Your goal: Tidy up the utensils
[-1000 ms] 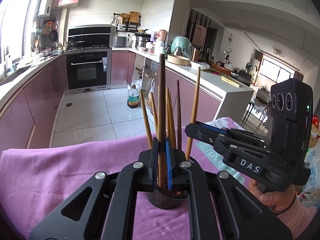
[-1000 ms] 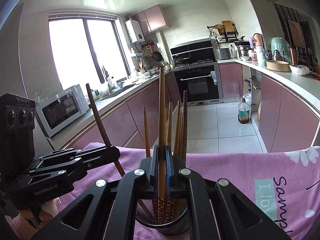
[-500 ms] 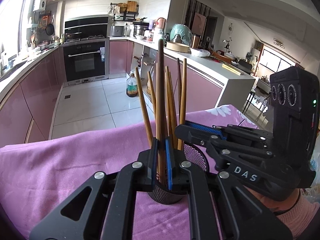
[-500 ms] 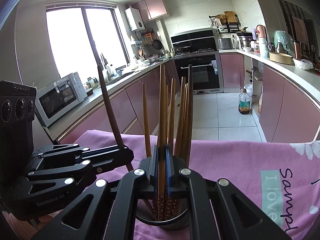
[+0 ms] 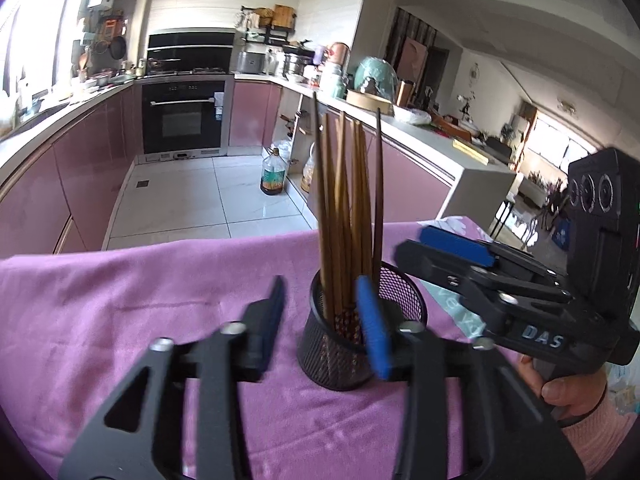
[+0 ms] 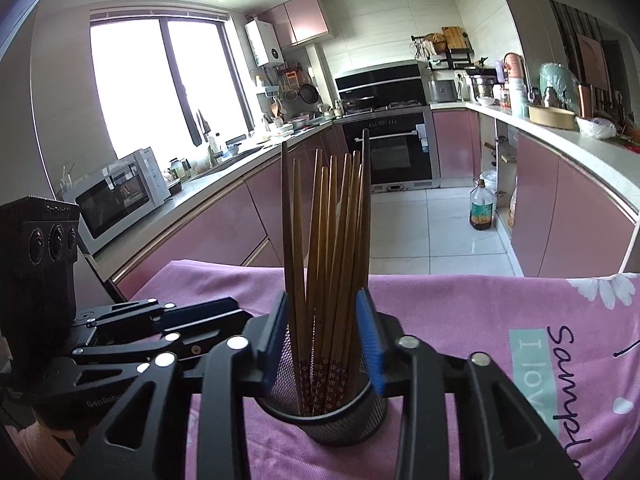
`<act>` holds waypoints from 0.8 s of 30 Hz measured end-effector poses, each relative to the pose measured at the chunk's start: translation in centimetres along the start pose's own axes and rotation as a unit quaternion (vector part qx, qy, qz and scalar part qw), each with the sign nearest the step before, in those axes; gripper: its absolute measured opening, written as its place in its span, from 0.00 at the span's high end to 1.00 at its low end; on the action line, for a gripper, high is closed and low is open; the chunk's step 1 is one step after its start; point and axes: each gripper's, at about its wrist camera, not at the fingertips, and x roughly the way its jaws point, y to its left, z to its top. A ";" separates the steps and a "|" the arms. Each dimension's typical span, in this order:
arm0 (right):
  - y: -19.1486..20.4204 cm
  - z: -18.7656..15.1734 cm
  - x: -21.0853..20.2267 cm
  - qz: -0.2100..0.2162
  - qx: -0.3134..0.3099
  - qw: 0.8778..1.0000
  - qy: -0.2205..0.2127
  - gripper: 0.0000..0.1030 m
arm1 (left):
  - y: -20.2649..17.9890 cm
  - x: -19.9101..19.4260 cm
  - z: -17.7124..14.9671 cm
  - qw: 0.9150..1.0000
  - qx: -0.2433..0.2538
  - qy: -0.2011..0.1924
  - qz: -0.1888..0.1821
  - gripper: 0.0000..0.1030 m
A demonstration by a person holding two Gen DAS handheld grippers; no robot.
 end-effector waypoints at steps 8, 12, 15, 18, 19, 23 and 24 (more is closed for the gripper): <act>0.3 -2.4 -2.9 -0.056 -0.020 0.997 -0.039 0.19 | 1.8 -3.4 -2.9 0.995 -0.011 -0.059 0.076 0.05; 1.0 -3.6 -4.3 -0.077 -0.032 0.994 -0.070 0.07 | 2.0 -4.9 -4.1 0.990 -0.010 -0.094 0.103 0.05; 1.7 -4.3 -5.0 -0.093 -0.041 0.991 -0.086 0.07 | 2.0 -6.0 -5.0 0.987 -0.013 -0.114 0.112 0.05; 2.4 -5.5 -5.8 -0.111 -0.051 0.987 -0.106 0.07 | 1.8 -7.0 -6.3 0.984 -0.014 -0.133 0.117 0.05; 2.5 -5.8 -6.0 -0.115 -0.053 0.986 -0.110 0.07 | 1.8 -7.4 -6.7 0.983 -0.013 -0.138 0.123 0.05; 3.5 -7.2 -6.6 -0.133 -0.068 0.980 -0.130 0.07 | 0.9 -8.9 -8.8 0.977 -0.008 -0.163 0.139 0.05; 3.7 -7.6 -6.8 -0.137 -0.071 0.979 -0.134 0.07 | 0.8 -9.5 -9.2 0.976 -0.007 -0.168 0.141 0.05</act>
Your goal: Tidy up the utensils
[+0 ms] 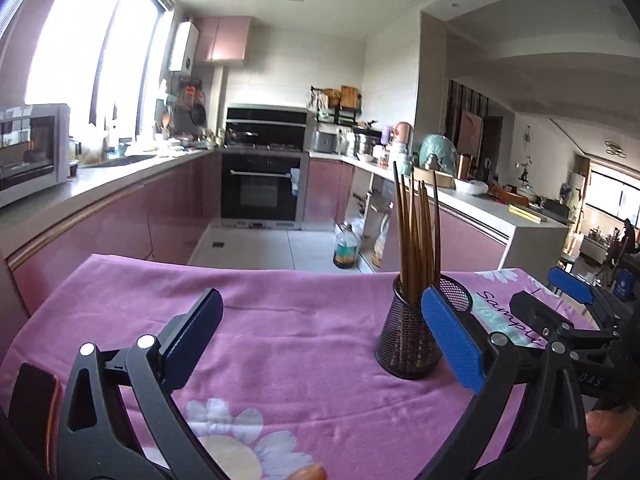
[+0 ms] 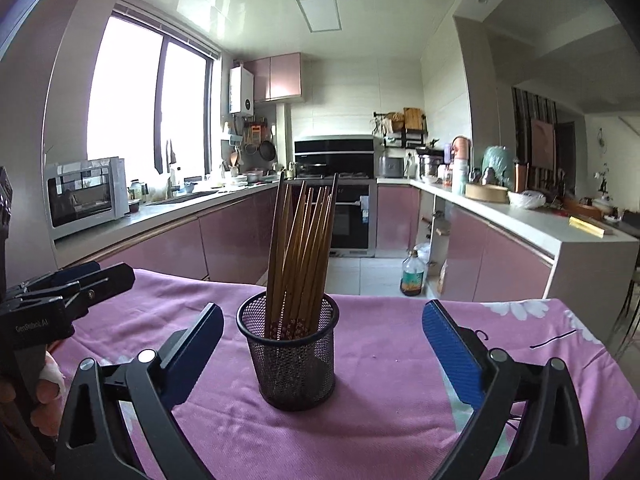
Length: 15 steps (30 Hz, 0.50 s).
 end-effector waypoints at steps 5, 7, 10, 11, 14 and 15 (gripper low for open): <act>1.1 -0.5 -1.0 -0.010 -0.010 1.000 -0.020 0.07 | -0.1 -1.8 -1.1 0.999 0.011 -0.029 0.018 0.05; 1.3 -0.4 -1.2 -0.012 -0.007 1.000 -0.026 0.07 | -0.1 -2.5 -1.4 0.999 0.014 -0.037 0.021 0.05; 1.6 -0.5 -1.5 -0.014 -0.004 0.999 -0.033 0.07 | -0.1 -3.2 -1.9 0.999 0.017 -0.042 0.026 0.05; 1.7 -0.4 -1.6 -0.014 -0.005 0.999 -0.035 0.07 | -0.1 -3.3 -2.0 0.998 0.018 -0.044 0.028 0.05; 2.1 -0.4 -1.8 -0.019 -0.008 0.999 -0.042 0.07 | 0.0 -3.7 -2.3 0.998 0.019 -0.049 0.032 0.05; 2.2 -0.4 -1.9 -0.021 -0.009 0.999 -0.045 0.07 | 0.0 -3.8 -2.3 0.998 0.019 -0.050 0.034 0.05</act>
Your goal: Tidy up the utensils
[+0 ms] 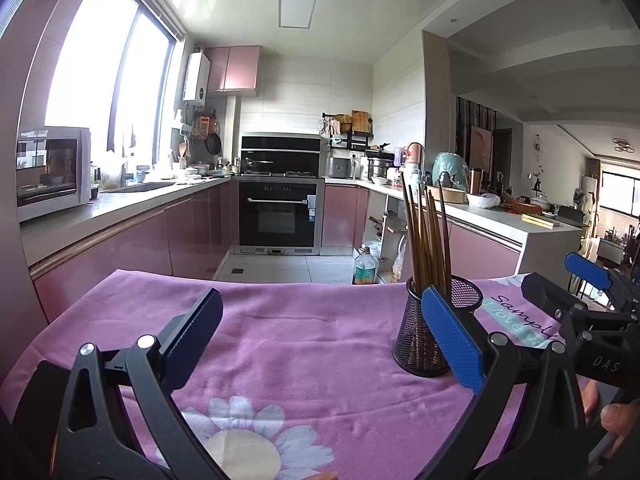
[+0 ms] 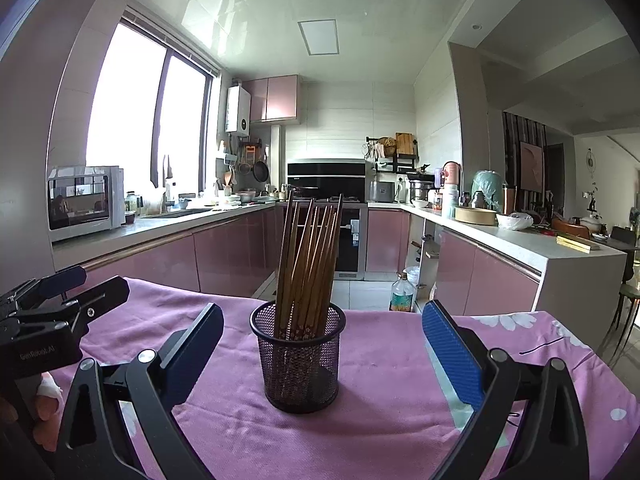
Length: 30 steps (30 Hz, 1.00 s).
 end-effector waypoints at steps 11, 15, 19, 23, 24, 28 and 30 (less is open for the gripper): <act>0.2 -0.1 -0.6 -0.013 0.004 1.000 -0.015 0.07 | 0.1 -0.4 -0.2 1.000 -0.002 -0.001 0.011 0.05; 0.0 -0.2 -0.5 -0.011 0.008 1.000 -0.012 0.07 | -0.1 -0.3 -0.1 1.000 0.001 0.000 0.011 0.05; -0.3 -0.2 -0.5 -0.011 0.014 1.000 -0.009 0.07 | -0.1 -0.2 -0.1 1.000 0.000 0.001 0.013 0.05; -0.6 -0.2 -0.3 -0.013 0.017 1.000 -0.008 0.07 | -0.1 -0.1 -0.1 1.000 -0.001 0.001 0.014 0.05; -0.5 -0.2 -0.3 -0.013 0.017 1.000 -0.008 0.07 | -0.1 -0.1 -0.1 1.000 -0.001 0.002 0.013 0.05; -0.5 -0.2 -0.3 -0.012 0.016 1.000 -0.006 0.07 | -0.1 -0.1 -0.2 1.000 -0.001 0.003 0.012 0.05; -0.6 -0.2 -0.3 -0.013 0.016 1.000 -0.005 0.07 | -0.1 -0.1 -0.2 1.000 -0.002 0.003 0.013 0.05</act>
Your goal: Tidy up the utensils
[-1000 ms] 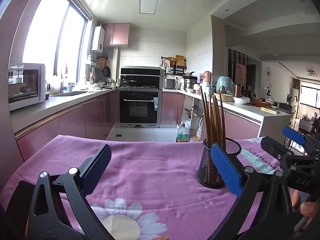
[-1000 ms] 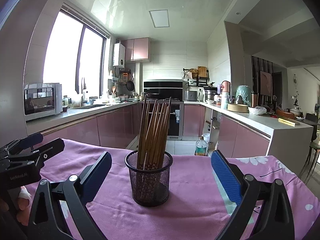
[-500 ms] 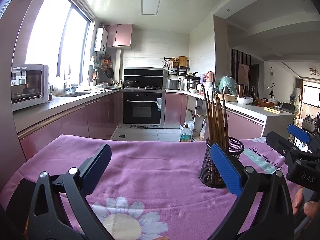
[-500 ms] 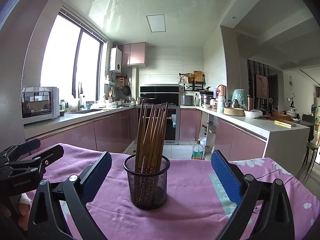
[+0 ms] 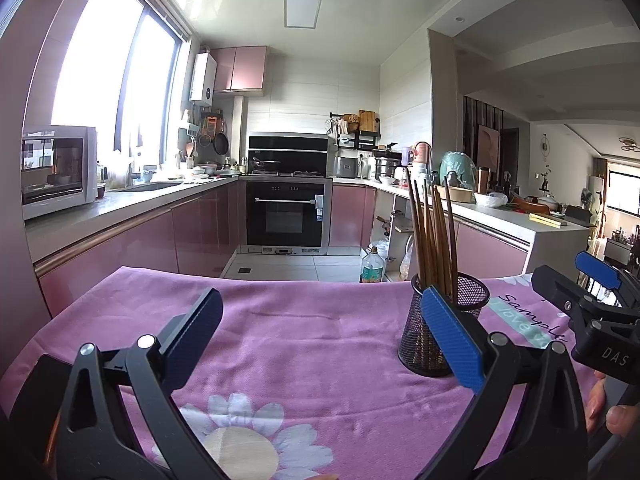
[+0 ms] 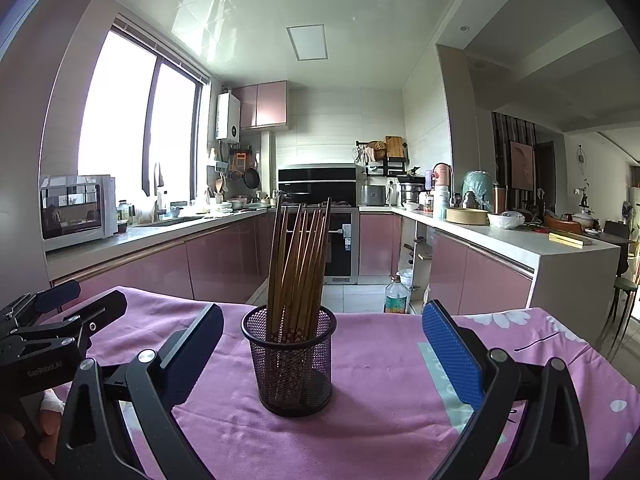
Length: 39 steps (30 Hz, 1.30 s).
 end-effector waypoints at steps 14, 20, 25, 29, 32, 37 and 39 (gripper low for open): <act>0.1 0.0 -0.1 -0.001 -0.002 1.000 -0.002 0.07 | 0.0 0.1 0.0 1.000 -0.002 -0.001 0.002 0.05; -0.1 0.0 -0.1 -0.003 -0.001 1.000 -0.001 0.07 | -0.1 0.0 0.0 1.000 -0.001 -0.002 0.002 0.05; 0.0 0.0 -0.1 -0.002 -0.003 1.000 -0.002 0.07 | 0.0 0.0 0.0 1.000 -0.002 -0.002 0.002 0.05; -0.1 0.1 -0.2 -0.002 -0.003 1.000 -0.003 0.07 | 0.0 0.0 0.0 1.000 -0.001 -0.002 0.002 0.05; -0.1 0.1 -0.2 -0.002 -0.003 1.000 -0.002 0.07 | 0.0 0.0 0.0 1.000 -0.001 -0.002 0.002 0.05; -0.1 0.1 -0.2 -0.003 -0.004 1.000 -0.002 0.07 | -0.1 0.0 0.0 1.000 -0.002 -0.002 0.002 0.05; -0.1 0.1 -0.3 -0.004 -0.004 1.000 -0.004 0.07 | -0.1 0.0 -0.1 1.000 -0.002 -0.002 0.002 0.05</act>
